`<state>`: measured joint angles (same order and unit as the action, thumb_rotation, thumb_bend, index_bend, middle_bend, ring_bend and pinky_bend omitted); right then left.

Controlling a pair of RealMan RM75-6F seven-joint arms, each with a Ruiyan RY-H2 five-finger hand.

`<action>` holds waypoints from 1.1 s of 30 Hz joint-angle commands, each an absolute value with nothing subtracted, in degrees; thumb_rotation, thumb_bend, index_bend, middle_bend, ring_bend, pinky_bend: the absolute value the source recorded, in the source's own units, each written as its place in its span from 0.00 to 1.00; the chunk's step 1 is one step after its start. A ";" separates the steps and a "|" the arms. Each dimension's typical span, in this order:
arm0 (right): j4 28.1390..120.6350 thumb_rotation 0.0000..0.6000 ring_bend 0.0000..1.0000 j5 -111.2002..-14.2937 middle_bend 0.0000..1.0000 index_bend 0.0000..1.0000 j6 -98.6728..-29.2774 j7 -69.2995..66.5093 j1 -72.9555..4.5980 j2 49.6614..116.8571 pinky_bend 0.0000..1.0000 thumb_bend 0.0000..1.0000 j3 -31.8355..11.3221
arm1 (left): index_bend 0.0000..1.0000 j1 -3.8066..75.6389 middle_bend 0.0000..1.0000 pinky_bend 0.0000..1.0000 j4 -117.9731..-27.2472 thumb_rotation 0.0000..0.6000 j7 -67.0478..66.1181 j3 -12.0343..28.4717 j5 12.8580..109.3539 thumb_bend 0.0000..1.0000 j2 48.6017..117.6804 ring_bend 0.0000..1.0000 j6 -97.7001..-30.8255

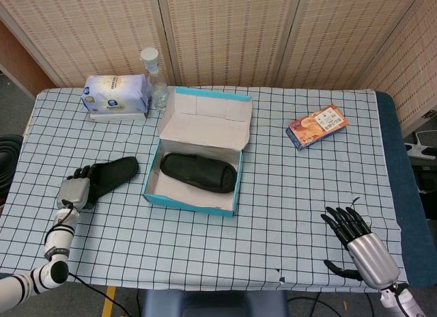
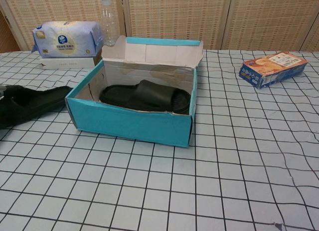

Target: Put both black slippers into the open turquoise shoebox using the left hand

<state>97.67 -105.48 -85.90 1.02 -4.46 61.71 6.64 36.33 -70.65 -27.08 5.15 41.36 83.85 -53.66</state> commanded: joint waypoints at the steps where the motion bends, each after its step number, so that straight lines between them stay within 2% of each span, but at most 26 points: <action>1: 97.62 0.82 0.00 -105.34 0.00 0.00 -85.81 0.99 -4.47 61.73 0.00 0.16 6.64 | 0.13 35.83 0.15 0.41 -68.34 1.00 -28.02 5.27 42.06 0.41 85.67 0.20 -55.04; 5: 97.60 0.82 0.00 -105.20 0.00 0.00 -85.72 0.97 -4.49 61.80 0.00 0.16 6.64 | 0.25 35.58 0.30 0.50 -66.78 1.00 -29.03 5.54 41.46 0.44 86.59 0.33 -55.03; 7: 97.57 0.82 0.00 -105.13 0.00 0.00 -85.71 1.02 -4.48 61.82 0.00 0.16 6.63 | 0.36 35.26 0.42 0.59 -65.31 1.00 -28.91 5.96 42.01 0.48 87.74 0.43 -56.36; 13: 97.67 0.82 0.00 -105.01 0.00 0.00 -85.81 1.22 -4.38 61.73 0.00 0.16 6.65 | 0.59 34.07 0.65 0.76 -63.96 1.00 -26.49 6.75 45.68 0.59 88.53 0.63 -58.92; 19: 97.85 0.82 0.00 -105.13 0.00 0.00 -85.28 1.77 -4.49 62.04 0.00 0.16 6.82 | 0.74 32.66 0.77 0.85 -64.24 1.00 -22.13 7.28 50.90 0.71 88.15 0.73 -61.40; 22: 97.99 0.82 0.00 -105.20 0.00 0.00 -85.11 2.05 -4.56 62.16 0.00 0.16 6.84 | 0.80 31.95 0.81 0.89 -63.90 1.00 -20.18 7.16 54.75 0.73 88.28 0.76 -64.14; 33: 98.15 0.82 0.00 -104.82 0.00 0.00 -84.07 2.89 -4.78 62.46 0.00 0.16 7.02 | 0.83 31.13 0.86 0.91 -62.79 1.00 -19.43 7.94 64.90 0.77 85.88 0.80 -72.61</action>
<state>98.15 -104.84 -84.06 2.89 -4.77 62.46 7.01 31.12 -63.08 -19.48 7.55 63.90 86.61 -71.85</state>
